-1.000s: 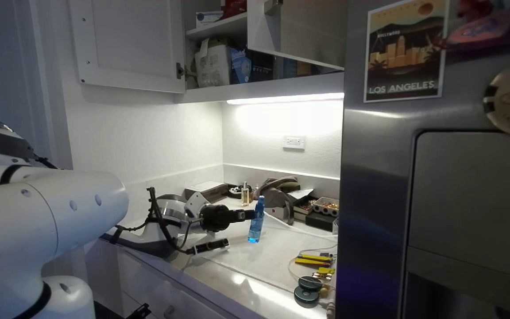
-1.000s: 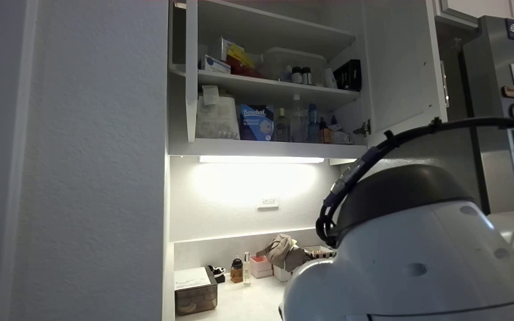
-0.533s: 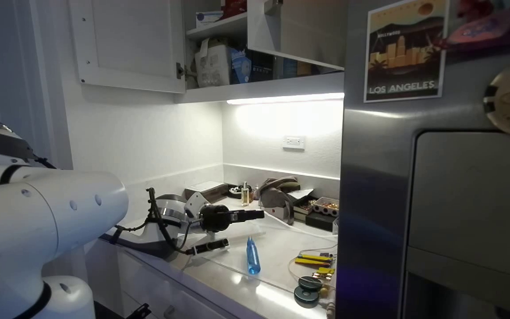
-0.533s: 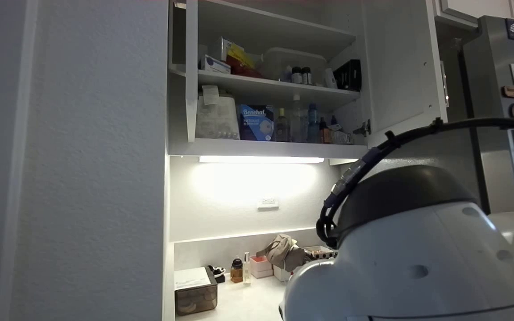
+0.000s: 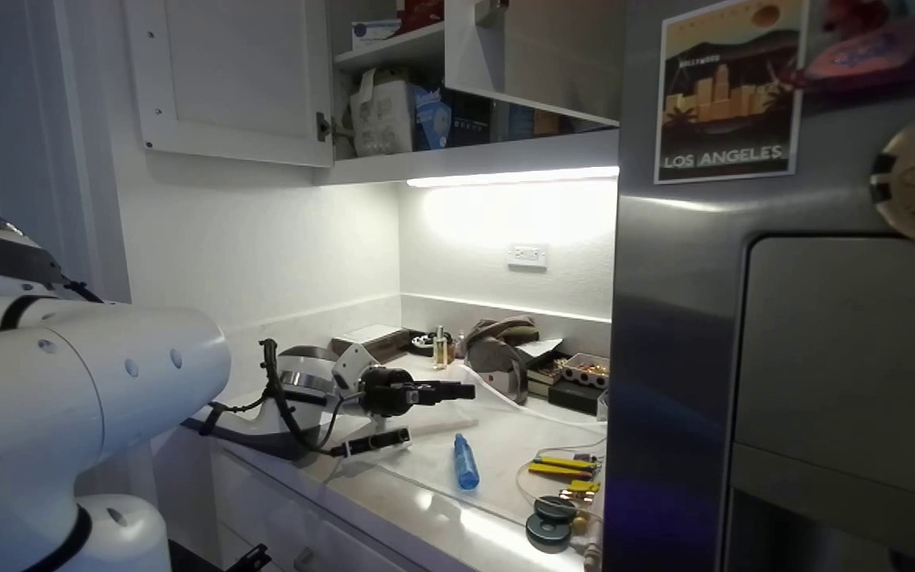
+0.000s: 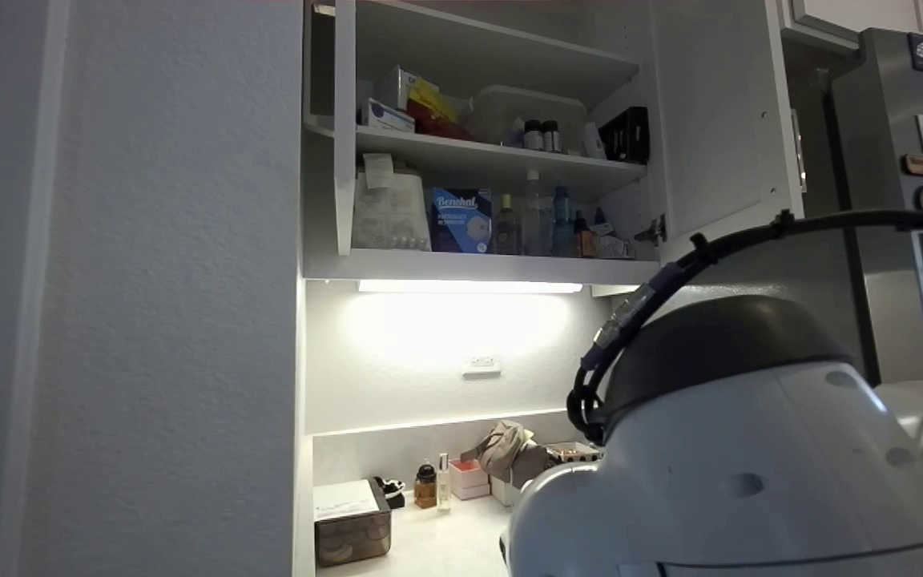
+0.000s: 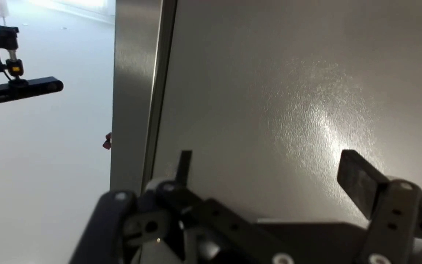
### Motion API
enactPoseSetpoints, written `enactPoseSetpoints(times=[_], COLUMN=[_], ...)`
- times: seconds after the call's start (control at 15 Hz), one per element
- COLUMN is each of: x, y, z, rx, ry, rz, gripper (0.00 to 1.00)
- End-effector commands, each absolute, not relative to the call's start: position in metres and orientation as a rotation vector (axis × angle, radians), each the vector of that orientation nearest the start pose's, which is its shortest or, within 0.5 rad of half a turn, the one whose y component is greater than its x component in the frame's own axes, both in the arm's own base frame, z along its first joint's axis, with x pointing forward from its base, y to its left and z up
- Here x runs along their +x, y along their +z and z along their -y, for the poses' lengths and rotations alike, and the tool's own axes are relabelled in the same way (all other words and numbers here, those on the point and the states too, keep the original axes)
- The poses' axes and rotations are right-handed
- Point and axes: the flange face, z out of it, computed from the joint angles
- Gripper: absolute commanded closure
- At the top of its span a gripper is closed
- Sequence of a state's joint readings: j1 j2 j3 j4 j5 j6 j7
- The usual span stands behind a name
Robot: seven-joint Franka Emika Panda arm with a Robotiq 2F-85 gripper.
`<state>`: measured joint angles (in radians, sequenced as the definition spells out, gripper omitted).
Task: Place the blue bottle on the bottom shelf of the open upper cabinet
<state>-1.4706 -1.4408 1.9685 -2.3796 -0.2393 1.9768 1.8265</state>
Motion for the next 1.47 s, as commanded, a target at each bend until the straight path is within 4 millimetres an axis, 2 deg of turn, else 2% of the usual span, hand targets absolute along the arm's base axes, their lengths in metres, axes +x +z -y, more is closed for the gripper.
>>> enactPoseSetpoints(times=[0.0,0.13,0.47,0.67,0.87,1.07,1.4], x=[0.433,0.445,0.469,0.479,0.486,0.49,0.486], y=[0.189,0.219,0.322,0.36,0.376,0.38,0.384], z=[-0.024,-0.018,0.0,0.002,0.002,0.003,0.003], rx=[1.154,1.191,1.25,1.329,1.452,1.572,1.748], ry=[0.815,0.765,0.67,0.612,0.547,0.497,0.395], rz=[1.055,1.119,1.256,1.301,1.328,1.332,1.332], gripper=[0.0,0.0,0.0,0.0,0.0,0.0,0.0])
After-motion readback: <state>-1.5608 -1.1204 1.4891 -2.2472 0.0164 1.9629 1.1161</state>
